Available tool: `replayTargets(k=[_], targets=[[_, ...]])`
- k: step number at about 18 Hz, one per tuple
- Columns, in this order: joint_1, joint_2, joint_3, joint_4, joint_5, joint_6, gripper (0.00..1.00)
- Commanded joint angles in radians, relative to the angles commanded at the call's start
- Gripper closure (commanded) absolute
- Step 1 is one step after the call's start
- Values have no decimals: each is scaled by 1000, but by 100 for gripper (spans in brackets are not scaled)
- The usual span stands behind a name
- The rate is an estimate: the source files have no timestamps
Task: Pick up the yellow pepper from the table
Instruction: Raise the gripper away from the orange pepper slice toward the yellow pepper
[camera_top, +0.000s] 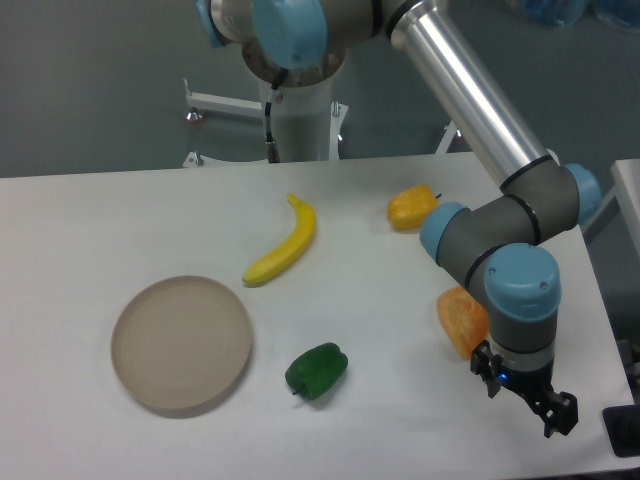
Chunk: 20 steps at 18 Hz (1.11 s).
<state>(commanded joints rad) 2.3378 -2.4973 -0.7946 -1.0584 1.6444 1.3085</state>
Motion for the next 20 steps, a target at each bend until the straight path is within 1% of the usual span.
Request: replayTargets(k=[7,8,10,14,15,16,17,19,20], targets=[[-3,3,-5,-3,2,-9,0],[-3,11,-15,-3,0,-9,0],[-3,32,-49,-5,0,-8,0],[1,93,-142,-6,-2,-55,0],[6,121,-187,-9,-2,-52,0],[24,153,-234,-24,-2,-46,0],[31,179,-264,-55,-2,-43,0],[44,230,-285,-141,-2,-40,0],[57,254,-285,-199,-3,-35,0]])
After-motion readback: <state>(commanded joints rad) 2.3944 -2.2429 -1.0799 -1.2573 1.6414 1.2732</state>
